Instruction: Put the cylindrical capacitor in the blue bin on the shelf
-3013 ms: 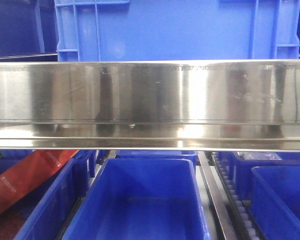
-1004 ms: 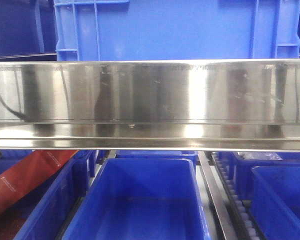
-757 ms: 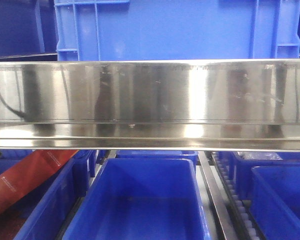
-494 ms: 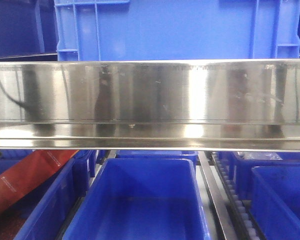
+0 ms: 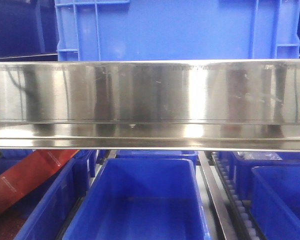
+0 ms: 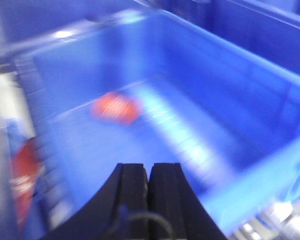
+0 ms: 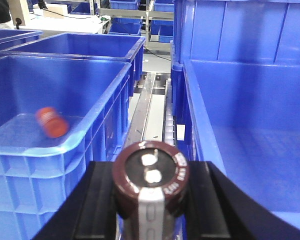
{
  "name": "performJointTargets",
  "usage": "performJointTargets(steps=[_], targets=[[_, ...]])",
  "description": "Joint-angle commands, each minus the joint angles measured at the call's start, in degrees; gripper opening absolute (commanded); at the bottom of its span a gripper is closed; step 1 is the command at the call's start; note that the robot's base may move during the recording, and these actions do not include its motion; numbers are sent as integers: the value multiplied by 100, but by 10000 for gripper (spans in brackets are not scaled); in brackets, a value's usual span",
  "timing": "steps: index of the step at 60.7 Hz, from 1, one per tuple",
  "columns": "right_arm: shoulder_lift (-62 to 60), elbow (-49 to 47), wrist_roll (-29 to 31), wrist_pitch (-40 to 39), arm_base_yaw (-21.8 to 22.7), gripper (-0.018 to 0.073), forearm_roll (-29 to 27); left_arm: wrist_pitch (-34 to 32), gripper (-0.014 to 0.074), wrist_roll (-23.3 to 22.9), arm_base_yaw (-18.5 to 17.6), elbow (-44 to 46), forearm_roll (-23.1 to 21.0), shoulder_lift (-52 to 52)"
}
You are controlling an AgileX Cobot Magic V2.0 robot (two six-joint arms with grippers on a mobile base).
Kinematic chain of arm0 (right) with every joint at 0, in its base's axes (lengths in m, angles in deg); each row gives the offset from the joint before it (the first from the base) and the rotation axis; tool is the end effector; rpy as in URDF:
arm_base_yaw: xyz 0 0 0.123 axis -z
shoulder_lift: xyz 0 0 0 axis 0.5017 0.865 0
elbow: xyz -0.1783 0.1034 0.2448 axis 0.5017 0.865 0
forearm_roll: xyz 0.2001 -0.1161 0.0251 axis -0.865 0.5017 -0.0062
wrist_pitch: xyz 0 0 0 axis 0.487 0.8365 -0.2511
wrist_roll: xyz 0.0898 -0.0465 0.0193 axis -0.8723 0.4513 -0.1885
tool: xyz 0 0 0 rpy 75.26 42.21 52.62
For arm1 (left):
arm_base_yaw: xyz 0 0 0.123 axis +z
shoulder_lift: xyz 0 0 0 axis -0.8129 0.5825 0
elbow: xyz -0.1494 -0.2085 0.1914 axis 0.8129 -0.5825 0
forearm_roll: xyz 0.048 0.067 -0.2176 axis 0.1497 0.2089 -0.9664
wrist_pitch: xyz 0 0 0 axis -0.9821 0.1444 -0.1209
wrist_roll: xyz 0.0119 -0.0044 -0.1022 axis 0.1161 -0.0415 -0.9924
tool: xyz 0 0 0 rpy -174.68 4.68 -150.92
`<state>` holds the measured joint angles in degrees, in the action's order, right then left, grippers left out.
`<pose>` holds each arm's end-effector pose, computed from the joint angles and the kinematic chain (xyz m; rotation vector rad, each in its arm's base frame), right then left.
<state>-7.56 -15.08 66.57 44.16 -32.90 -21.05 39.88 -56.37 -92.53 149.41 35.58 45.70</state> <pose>0.0681 0.0097 0.4326 -0.0800 1.7465 0.0966 0.1971 -0.1408 0.5275 0.6103 1.9351 -0.3072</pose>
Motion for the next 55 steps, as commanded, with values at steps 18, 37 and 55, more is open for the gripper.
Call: performJointTargets(steps=[18, 37, 55], targets=[[-1, -31, 52, -104, 25, -162, 3, -444, -72, -1543, -18, -3171, 990, -3142], [859, -1028, 261, -75, -463, -162, 3, -432, -72, -1789, -18, -4705, 1261, -5357], [2967, -3247, 461, 369, -1626, -162, 3, -326, -72, -1789, -18, -4872, 1250, -5849]])
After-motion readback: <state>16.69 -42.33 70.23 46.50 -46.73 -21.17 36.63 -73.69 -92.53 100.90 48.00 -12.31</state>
